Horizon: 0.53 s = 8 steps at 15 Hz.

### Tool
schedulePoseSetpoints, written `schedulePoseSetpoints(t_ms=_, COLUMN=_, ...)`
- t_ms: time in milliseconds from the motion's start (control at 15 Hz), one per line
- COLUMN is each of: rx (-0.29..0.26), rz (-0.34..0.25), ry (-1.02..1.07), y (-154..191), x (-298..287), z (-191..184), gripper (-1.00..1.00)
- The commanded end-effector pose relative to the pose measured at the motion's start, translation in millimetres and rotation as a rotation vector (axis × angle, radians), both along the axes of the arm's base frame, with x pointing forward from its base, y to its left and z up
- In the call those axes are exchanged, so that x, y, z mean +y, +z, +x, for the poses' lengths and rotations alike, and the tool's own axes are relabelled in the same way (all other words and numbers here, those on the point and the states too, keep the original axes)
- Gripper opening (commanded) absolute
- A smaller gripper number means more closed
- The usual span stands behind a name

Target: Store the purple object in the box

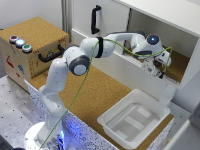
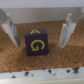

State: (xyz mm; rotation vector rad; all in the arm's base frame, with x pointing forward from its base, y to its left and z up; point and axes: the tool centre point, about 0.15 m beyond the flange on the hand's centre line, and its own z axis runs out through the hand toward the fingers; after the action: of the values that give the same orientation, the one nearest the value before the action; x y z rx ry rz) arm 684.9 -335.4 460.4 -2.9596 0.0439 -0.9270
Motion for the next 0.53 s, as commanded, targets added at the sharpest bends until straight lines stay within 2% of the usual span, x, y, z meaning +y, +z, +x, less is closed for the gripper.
schedulePoseSetpoints(t_ms=0, rx=0.101, rz=0.069, ry=0.037, y=9, x=-15, z=24, gripper=-1.0)
schedulePoseSetpoints(t_ms=200, rx=0.077, rz=0.072, ry=0.04, y=15, x=-15, z=5, gripper=-1.0)
schedulePoseSetpoints(t_ms=467, rx=0.039, rz=0.076, ry=0.0, y=26, x=-20, z=-72, gripper=-1.0)
